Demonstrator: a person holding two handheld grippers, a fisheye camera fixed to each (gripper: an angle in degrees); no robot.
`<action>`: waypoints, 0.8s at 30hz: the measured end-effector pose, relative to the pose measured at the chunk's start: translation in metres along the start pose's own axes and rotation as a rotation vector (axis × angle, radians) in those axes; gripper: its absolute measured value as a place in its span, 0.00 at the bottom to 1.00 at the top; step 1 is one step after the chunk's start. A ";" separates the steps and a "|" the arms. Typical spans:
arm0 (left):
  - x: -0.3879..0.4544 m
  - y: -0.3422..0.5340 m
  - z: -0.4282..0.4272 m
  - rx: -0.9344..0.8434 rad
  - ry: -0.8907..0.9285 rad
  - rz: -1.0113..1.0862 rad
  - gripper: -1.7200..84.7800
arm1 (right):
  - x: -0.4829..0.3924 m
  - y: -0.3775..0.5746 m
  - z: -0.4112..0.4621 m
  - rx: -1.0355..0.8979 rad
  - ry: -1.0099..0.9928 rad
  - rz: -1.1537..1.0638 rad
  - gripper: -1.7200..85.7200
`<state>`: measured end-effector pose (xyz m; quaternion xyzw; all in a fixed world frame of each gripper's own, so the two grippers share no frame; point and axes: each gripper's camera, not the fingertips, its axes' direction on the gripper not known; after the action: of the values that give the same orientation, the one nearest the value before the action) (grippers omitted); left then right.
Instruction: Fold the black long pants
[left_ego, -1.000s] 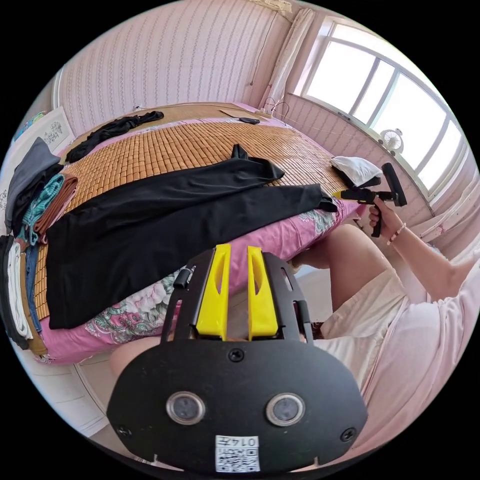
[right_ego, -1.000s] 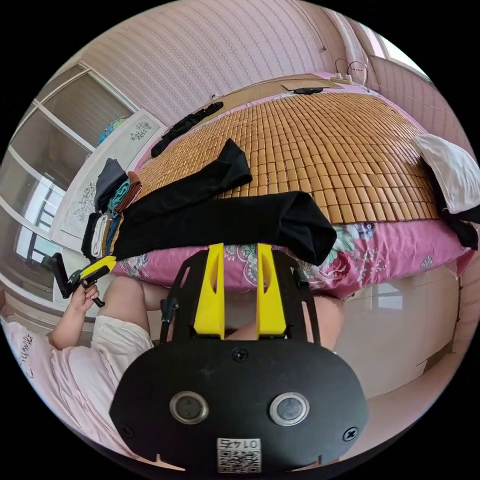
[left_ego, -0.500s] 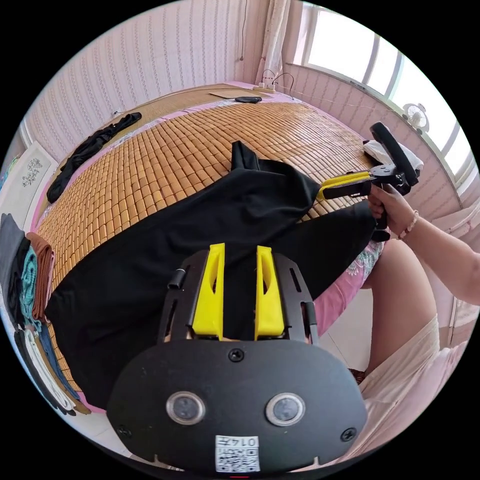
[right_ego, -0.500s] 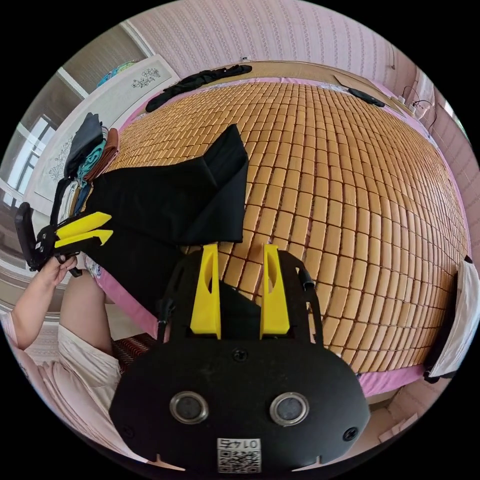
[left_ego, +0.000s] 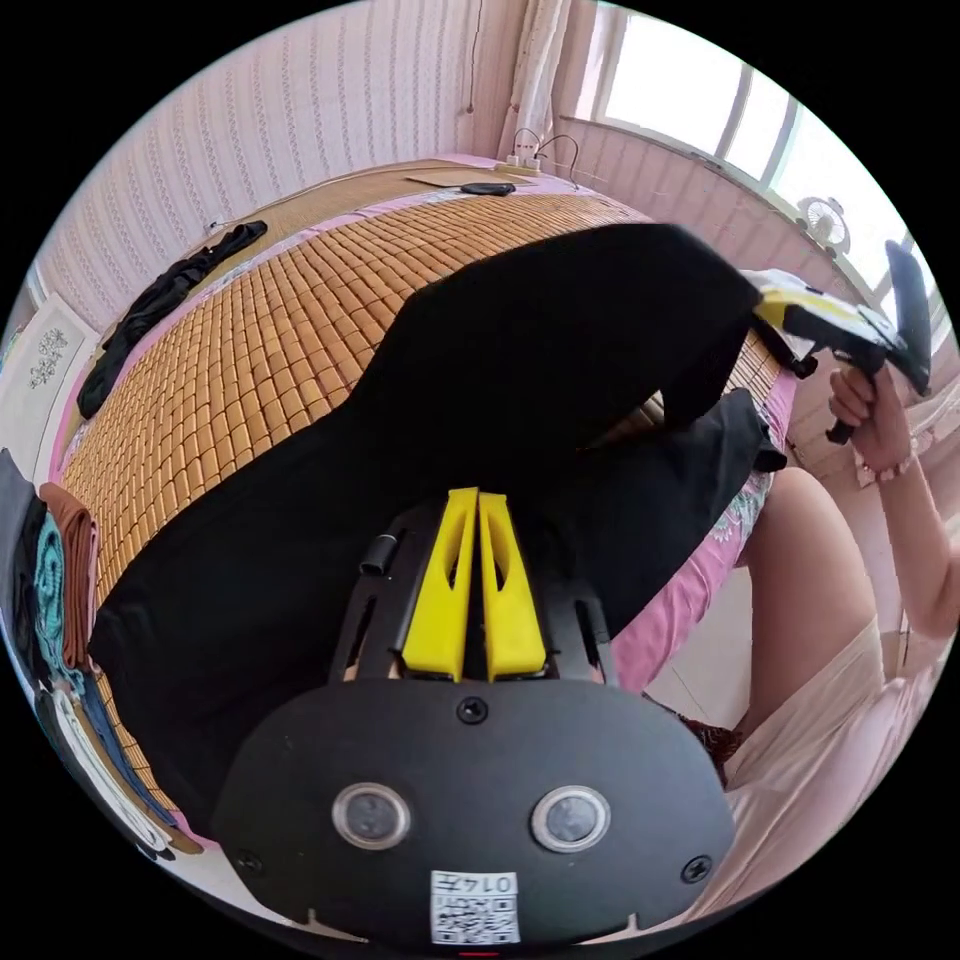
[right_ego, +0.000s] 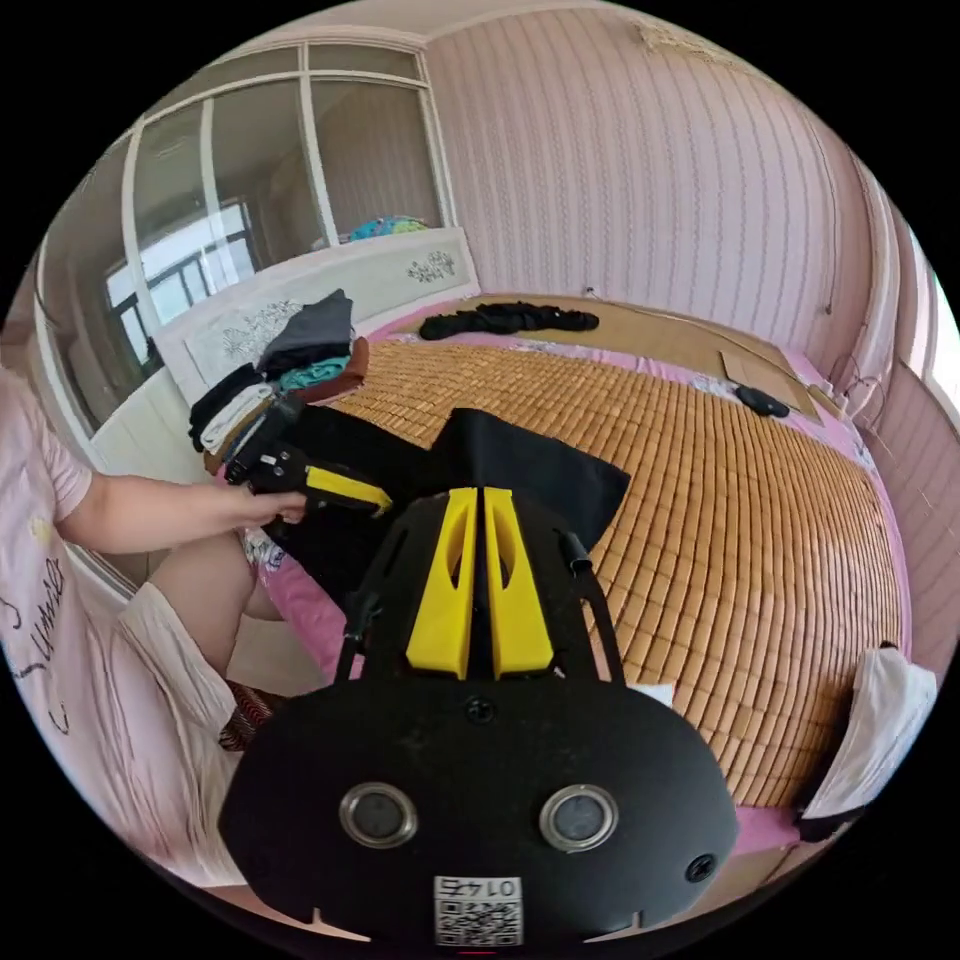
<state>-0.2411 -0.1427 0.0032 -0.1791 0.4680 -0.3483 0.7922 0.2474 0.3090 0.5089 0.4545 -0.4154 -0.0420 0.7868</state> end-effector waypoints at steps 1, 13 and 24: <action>-0.001 0.003 0.003 -0.012 0.008 0.018 0.01 | 0.009 0.014 0.008 -0.063 -0.032 0.046 0.09; -0.019 0.020 0.026 -0.100 -0.033 0.036 0.01 | 0.109 -0.009 0.009 -0.114 -0.034 0.361 0.18; -0.070 -0.006 0.043 -0.015 -0.024 -0.132 0.01 | 0.156 -0.070 0.060 -0.155 0.044 0.372 0.03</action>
<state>-0.2285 -0.0984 0.0710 -0.2198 0.4483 -0.3940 0.7717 0.3297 0.1583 0.5664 0.3090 -0.4702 0.0821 0.8226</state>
